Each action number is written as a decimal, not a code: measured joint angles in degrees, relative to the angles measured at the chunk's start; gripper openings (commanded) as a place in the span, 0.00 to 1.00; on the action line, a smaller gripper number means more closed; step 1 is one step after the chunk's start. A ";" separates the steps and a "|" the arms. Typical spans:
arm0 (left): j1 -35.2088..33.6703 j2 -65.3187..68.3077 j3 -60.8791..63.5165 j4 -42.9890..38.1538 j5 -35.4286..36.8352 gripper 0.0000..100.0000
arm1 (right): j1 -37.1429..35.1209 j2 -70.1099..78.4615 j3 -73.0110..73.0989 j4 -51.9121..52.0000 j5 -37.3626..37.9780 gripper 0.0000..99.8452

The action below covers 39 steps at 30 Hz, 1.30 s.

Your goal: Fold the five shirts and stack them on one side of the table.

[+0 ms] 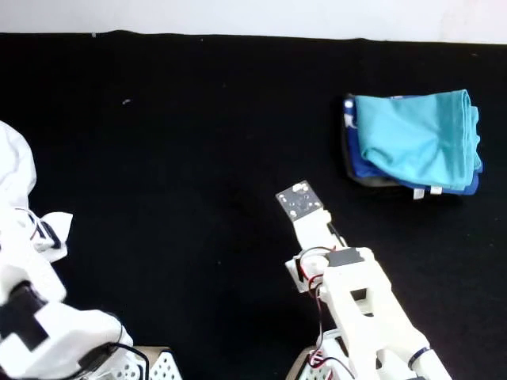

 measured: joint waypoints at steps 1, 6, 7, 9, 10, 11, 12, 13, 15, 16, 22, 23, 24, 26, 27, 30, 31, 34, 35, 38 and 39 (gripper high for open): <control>0.09 0.97 -2.55 2.37 0.00 0.01 | 0.00 0.00 0.00 0.00 0.00 0.08; 1.93 0.44 -14.51 16.70 4.48 0.01 | 0.00 0.00 0.00 0.00 0.00 0.08; 3.08 -0.62 -16.97 19.78 5.10 0.01 | 0.00 0.00 0.00 0.00 0.00 0.08; 6.42 -3.87 -22.51 25.85 6.33 0.01 | 0.00 0.00 0.00 0.00 0.00 0.08; 8.35 -5.89 -25.32 28.92 6.95 0.01 | 0.00 0.00 0.00 0.00 0.00 0.08; 10.55 -7.91 -28.31 31.91 7.65 0.01 | 0.00 0.00 0.00 0.00 0.00 0.08; 12.92 -10.20 -31.47 34.90 8.09 0.01 | 0.00 0.00 0.00 0.00 0.00 0.08; 15.56 -12.57 -34.55 37.89 8.53 0.01 | 0.00 0.00 0.00 0.00 0.00 0.08; 21.10 -17.05 -40.35 42.73 8.97 0.01 | 0.00 0.00 0.00 0.00 0.00 0.08; 24.09 -19.16 -43.08 44.75 9.05 0.01 | 0.00 0.00 0.00 0.00 0.00 0.08; 36.31 -29.10 -53.27 50.20 9.14 0.01 | 0.00 0.00 0.00 0.00 0.00 0.08; 37.45 -30.24 -54.07 50.20 9.14 0.01 | 0.00 0.00 0.00 0.00 0.00 0.08; 38.51 -31.21 -54.86 50.20 9.14 0.01 | 0.00 0.00 0.00 0.00 0.00 0.08; 40.53 -32.62 -56.26 50.20 9.14 0.01 | 0.00 0.00 0.00 0.00 0.00 0.08; 41.58 -33.14 -57.14 50.20 9.14 0.01 | 0.00 0.00 0.00 0.00 0.00 0.08; 44.92 -34.11 -61.27 50.20 10.55 0.01 | 0.00 0.00 0.00 0.00 0.00 0.08; 45.98 -34.20 -63.21 50.20 11.78 0.01 | 0.00 0.00 0.00 0.00 0.00 0.08; 48.70 -34.20 -69.71 50.20 15.91 0.01 | 0.00 0.00 0.00 0.00 0.00 0.08; 49.49 -34.29 -71.56 50.20 16.88 0.01 | 0.00 0.00 0.00 0.00 0.00 0.08; 51.43 -34.37 -74.99 48.79 19.16 0.01 | 0.00 0.00 0.00 0.00 0.00 0.08; 51.96 -34.37 -75.52 47.74 19.34 0.01 | 0.00 0.00 0.00 0.00 0.00 0.08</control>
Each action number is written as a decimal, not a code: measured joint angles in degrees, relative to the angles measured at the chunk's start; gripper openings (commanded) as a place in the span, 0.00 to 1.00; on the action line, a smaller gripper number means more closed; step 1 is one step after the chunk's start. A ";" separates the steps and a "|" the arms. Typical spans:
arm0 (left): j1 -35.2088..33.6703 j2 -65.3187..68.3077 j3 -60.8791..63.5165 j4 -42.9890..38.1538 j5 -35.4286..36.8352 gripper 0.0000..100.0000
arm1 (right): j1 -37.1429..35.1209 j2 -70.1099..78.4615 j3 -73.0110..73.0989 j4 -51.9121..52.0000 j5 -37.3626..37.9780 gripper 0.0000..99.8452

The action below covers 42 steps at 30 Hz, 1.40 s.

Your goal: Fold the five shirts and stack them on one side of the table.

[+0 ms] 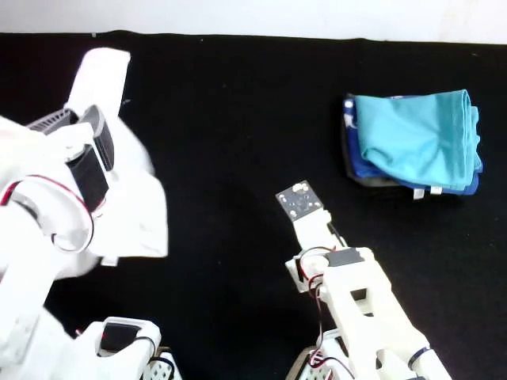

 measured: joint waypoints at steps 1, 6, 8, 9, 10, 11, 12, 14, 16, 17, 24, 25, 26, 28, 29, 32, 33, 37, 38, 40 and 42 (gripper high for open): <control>0.62 0.00 -0.35 -1.23 0.18 0.01 | 0.00 0.00 0.00 0.00 0.00 0.08; 1.32 0.00 -0.09 -3.16 0.62 0.01 | 0.00 0.00 0.00 0.00 0.00 0.08; 1.14 -0.26 3.52 -1.49 0.62 0.01 | 0.00 0.00 0.00 0.00 0.00 0.08; -0.26 0.00 6.42 -0.35 0.62 0.01 | 0.00 0.00 0.00 0.00 0.00 0.08; -1.93 0.26 9.76 0.70 0.53 0.01 | 0.00 0.00 0.00 0.00 0.00 0.08; -3.78 0.53 13.36 1.23 0.53 0.01 | 0.00 0.00 0.00 0.00 0.00 0.08; -5.98 0.97 17.58 1.23 0.53 0.01 | 0.00 0.00 0.00 0.00 0.00 0.08; -10.81 1.76 26.46 0.18 0.44 0.01 | 0.00 0.00 0.00 0.00 0.00 0.08; -16.26 2.29 35.25 -2.81 0.35 0.01 | 0.00 0.00 0.00 0.00 0.00 0.08; -19.43 2.11 38.86 -4.57 -0.53 0.01 | 0.00 0.00 0.00 0.00 0.00 0.08; -40.88 2.37 54.59 -13.63 -16.26 0.01 | -0.09 0.44 -1.76 0.88 0.00 0.08; -43.16 2.37 56.53 -14.24 -18.29 0.01 | -0.18 0.53 -3.60 2.37 0.00 0.08; -45.27 2.37 58.55 -15.03 -20.31 0.01 | -0.44 0.62 -5.98 4.13 -0.53 0.08; -49.14 2.37 62.42 -17.23 -23.65 0.01 | -1.41 0.62 -12.92 8.62 -3.16 0.08; -50.90 2.37 64.44 -18.55 -25.05 0.01 | -2.11 0.62 -16.53 10.99 -4.31 0.08; -55.38 2.37 69.36 -22.24 -28.48 0.01 | -7.30 1.67 -27.78 17.76 -6.51 0.09; -56.70 2.37 70.59 -23.21 -29.36 0.01 | -9.49 2.81 -31.12 19.43 -6.86 0.11; -60.48 2.37 73.32 -25.67 -31.65 0.01 | -19.16 11.34 -42.11 22.51 -7.21 0.24; -61.27 2.37 73.41 -25.76 -32.09 0.01 | -21.27 14.07 -44.04 22.59 -7.21 0.26; -62.68 2.37 73.49 -25.76 -32.53 0.01 | -24.44 19.96 -47.74 22.68 -7.21 0.26; -63.56 2.37 73.49 -25.85 -32.79 0.01 | -26.02 25.85 -51.69 22.68 -7.21 0.26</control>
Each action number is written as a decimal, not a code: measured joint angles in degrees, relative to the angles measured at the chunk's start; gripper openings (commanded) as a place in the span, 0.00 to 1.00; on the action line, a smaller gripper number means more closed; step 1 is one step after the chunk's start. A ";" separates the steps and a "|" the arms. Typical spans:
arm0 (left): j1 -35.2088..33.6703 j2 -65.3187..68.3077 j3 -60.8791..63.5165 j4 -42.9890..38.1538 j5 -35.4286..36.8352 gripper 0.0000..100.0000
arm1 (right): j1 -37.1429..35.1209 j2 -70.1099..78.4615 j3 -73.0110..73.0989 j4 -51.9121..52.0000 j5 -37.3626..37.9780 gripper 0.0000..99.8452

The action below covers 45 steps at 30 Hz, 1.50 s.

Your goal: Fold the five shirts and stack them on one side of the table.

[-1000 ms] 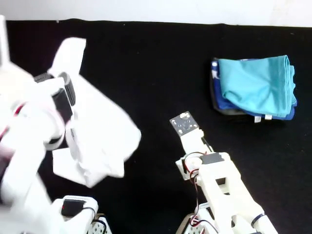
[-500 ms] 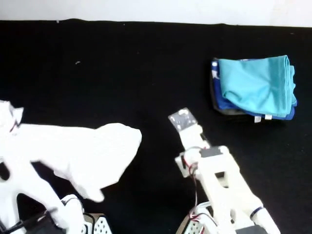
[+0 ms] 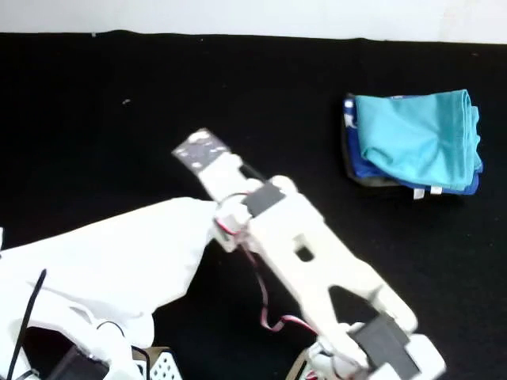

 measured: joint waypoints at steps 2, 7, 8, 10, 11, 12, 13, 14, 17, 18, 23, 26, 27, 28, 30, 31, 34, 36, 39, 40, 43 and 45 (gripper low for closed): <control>-0.88 0.00 0.00 0.00 0.00 0.01 | -0.79 6.07 -4.57 0.00 0.00 0.26; -0.70 0.00 0.00 -0.09 0.00 0.01 | -1.93 20.22 -17.58 0.70 -0.09 0.26; -0.70 0.00 0.00 -0.09 0.00 0.01 | -2.55 22.59 -19.96 1.76 -0.09 0.26; -0.79 0.00 0.00 -0.09 0.00 0.01 | -4.48 26.73 -24.44 3.78 -0.09 0.26; -0.79 0.09 0.00 -0.09 0.00 0.01 | -5.54 28.31 -26.37 4.84 -0.09 0.26; -0.79 0.18 0.00 -0.09 0.00 0.01 | -6.59 29.89 -28.13 5.71 -0.09 0.26; -0.79 0.18 0.00 -0.09 0.00 0.01 | -7.82 31.21 -29.71 6.15 -0.18 0.26; -0.70 0.18 0.00 -0.09 0.00 0.01 | -8.70 32.44 -30.77 6.59 -0.18 0.26; -0.79 0.18 0.00 -0.09 0.00 0.01 | -11.08 35.52 -32.44 6.86 -0.18 0.26; -0.79 0.18 0.00 -0.09 0.00 0.01 | -11.78 36.40 -32.62 6.95 -0.18 0.25; -0.79 0.18 0.00 -0.09 0.00 0.01 | -14.07 39.03 -33.05 6.95 3.16 0.07; -0.79 0.18 0.00 -0.09 0.00 0.01 | -14.15 40.18 -33.93 7.12 6.51 0.01; -0.79 0.18 0.00 -0.09 0.00 0.01 | -14.15 40.18 -34.02 7.12 6.95 0.01; -0.79 0.18 0.00 -0.09 0.00 0.01 | -14.15 40.18 -34.02 7.12 7.21 0.01; -0.79 0.18 0.00 -0.09 0.00 0.01 | -13.54 40.18 -34.11 7.12 7.30 0.01; -0.79 0.18 0.00 -0.09 0.00 0.01 | -13.01 40.18 -34.11 7.12 7.30 0.01; -0.79 0.18 0.00 -0.09 0.00 0.01 | -10.02 38.86 -33.85 7.12 7.38 0.01; -0.70 0.18 0.00 -0.09 0.00 0.01 | -6.42 36.75 -33.85 7.12 7.38 0.01; 0.79 0.18 0.00 -0.09 0.00 0.01 | 0.00 31.30 -33.85 7.56 7.74 0.01; 2.11 0.18 0.00 0.00 0.00 0.01 | 1.93 29.10 -33.85 8.09 7.82 0.01; 8.35 0.18 -0.88 2.29 0.09 0.01 | 7.30 22.68 -33.85 8.18 7.91 0.01; 13.27 0.18 -4.66 5.80 2.90 0.01 | 11.34 18.73 -33.85 8.18 7.91 0.01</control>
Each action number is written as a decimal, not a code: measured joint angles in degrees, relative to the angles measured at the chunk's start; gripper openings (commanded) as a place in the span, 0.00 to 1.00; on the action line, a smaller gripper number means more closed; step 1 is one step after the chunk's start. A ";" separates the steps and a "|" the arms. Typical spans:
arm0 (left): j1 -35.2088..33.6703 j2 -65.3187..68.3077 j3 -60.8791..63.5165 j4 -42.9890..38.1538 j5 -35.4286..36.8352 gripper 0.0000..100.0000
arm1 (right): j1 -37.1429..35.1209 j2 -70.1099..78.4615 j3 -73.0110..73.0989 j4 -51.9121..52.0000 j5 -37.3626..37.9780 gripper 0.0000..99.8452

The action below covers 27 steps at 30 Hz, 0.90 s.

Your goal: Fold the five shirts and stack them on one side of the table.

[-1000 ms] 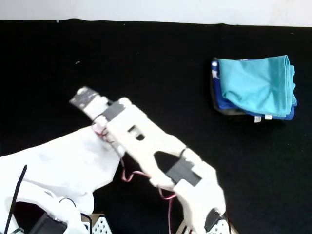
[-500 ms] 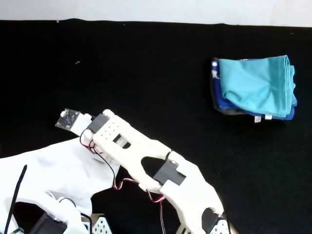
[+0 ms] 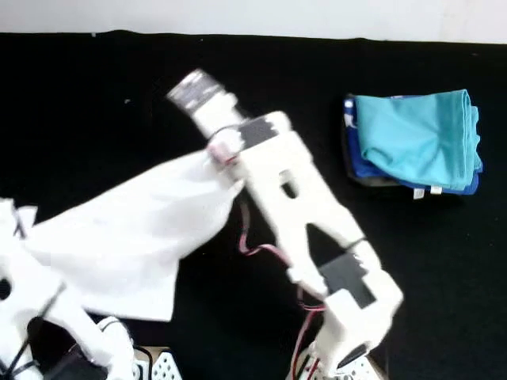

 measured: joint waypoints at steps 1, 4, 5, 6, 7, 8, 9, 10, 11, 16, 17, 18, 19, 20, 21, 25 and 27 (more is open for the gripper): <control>2.11 0.00 -2.81 1.93 2.11 0.01 | 2.11 -1.76 -0.35 -0.26 0.00 0.01; 8.70 0.00 -13.19 7.12 7.91 0.01 | 8.79 -5.54 -3.78 -0.62 0.00 0.01; 10.90 0.00 -16.88 8.44 9.49 0.01 | 10.99 -6.51 -5.63 -0.62 0.00 0.01; 13.10 0.00 -20.57 9.41 10.64 0.01 | 13.01 -7.30 -7.65 -0.62 0.00 0.01; 15.21 0.00 -24.00 10.11 11.43 0.01 | 14.77 -8.09 -9.58 -0.62 0.00 0.01; 17.32 0.00 -27.25 10.73 12.13 0.01 | 16.26 -8.62 -11.43 -0.62 0.00 0.01; 19.43 0.00 -30.07 11.34 12.75 0.01 | 17.32 -9.14 -12.92 -0.62 0.00 0.01; 21.19 -0.09 -32.35 12.04 13.54 0.01 | 18.20 -9.41 -13.80 -0.62 0.00 0.01; 22.95 -0.09 -33.67 12.84 14.33 0.01 | 18.73 -9.58 -14.42 -0.35 0.00 0.01; 28.84 -0.09 -29.45 16.44 16.79 0.01 | 19.16 -9.58 -14.15 7.03 0.35 0.01; 29.27 -0.09 -26.64 16.44 16.79 0.03 | 18.90 -9.67 -13.36 8.53 0.35 0.01; 29.45 -0.09 -23.47 16.44 16.79 0.05 | 18.73 -9.67 -12.13 9.76 0.35 0.01; 29.45 -0.09 -20.22 16.44 16.79 0.08 | 18.55 -9.23 -10.55 10.55 0.35 0.01; 29.54 -0.09 -16.79 16.44 16.79 0.12 | 18.37 -8.70 -8.62 10.90 0.35 0.01; 29.54 -0.09 -13.27 16.44 16.79 0.15 | 18.29 -8.26 -6.42 11.08 0.35 0.01; 29.54 0.00 -0.44 15.21 16.79 0.20 | 18.29 -7.65 2.46 11.08 1.58 0.01; 29.54 0.00 3.52 14.95 15.21 0.20 | 18.29 -7.65 6.86 11.08 1.76 0.01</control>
